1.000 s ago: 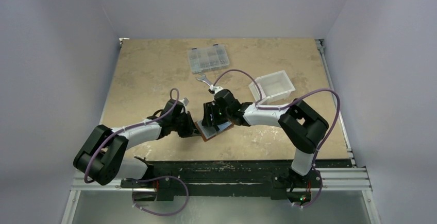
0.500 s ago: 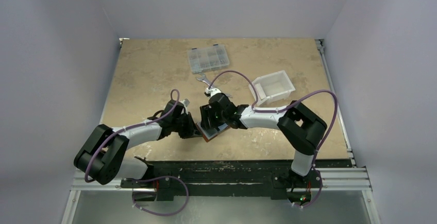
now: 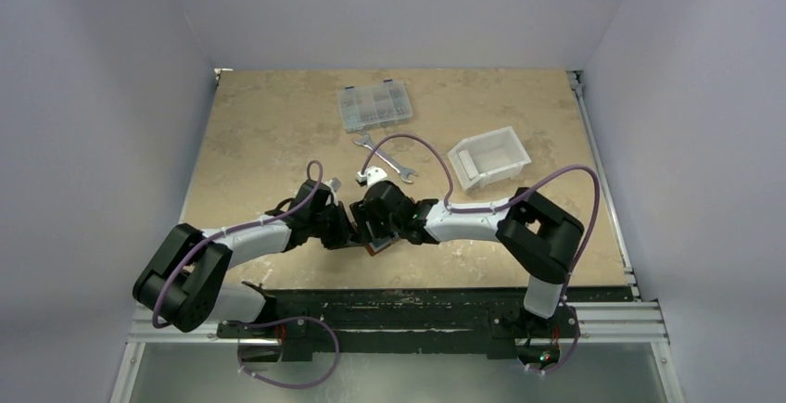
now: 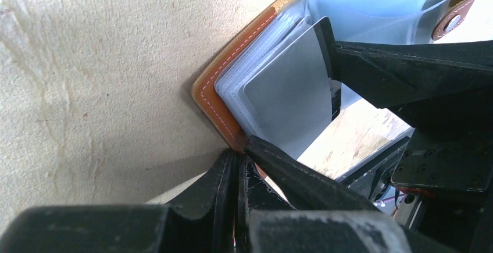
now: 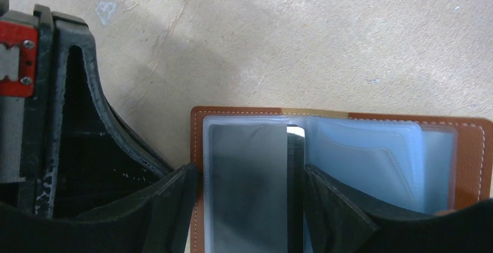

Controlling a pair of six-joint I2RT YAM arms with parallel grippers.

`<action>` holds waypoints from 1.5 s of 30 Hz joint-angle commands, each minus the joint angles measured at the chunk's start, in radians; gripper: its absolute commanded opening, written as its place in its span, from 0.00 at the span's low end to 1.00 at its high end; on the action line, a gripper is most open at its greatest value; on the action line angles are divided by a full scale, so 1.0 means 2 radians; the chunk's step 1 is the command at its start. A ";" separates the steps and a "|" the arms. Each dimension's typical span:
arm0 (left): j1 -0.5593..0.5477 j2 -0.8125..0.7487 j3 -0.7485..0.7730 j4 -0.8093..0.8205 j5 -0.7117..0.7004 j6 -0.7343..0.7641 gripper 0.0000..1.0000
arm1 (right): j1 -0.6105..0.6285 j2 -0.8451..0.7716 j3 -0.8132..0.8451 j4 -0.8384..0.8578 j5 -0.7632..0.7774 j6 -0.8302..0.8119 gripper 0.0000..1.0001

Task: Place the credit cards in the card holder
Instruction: Insert the credit card into the card holder.

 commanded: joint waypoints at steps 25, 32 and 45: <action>-0.006 0.001 -0.005 -0.036 -0.052 0.025 0.00 | -0.062 -0.100 -0.084 0.020 -0.162 0.008 0.77; -0.006 0.002 -0.006 -0.033 -0.050 0.025 0.00 | -0.065 -0.093 -0.098 0.016 -0.153 0.012 0.76; -0.006 0.015 -0.009 -0.010 -0.032 0.014 0.00 | -0.009 -0.054 -0.045 0.008 -0.124 0.012 0.74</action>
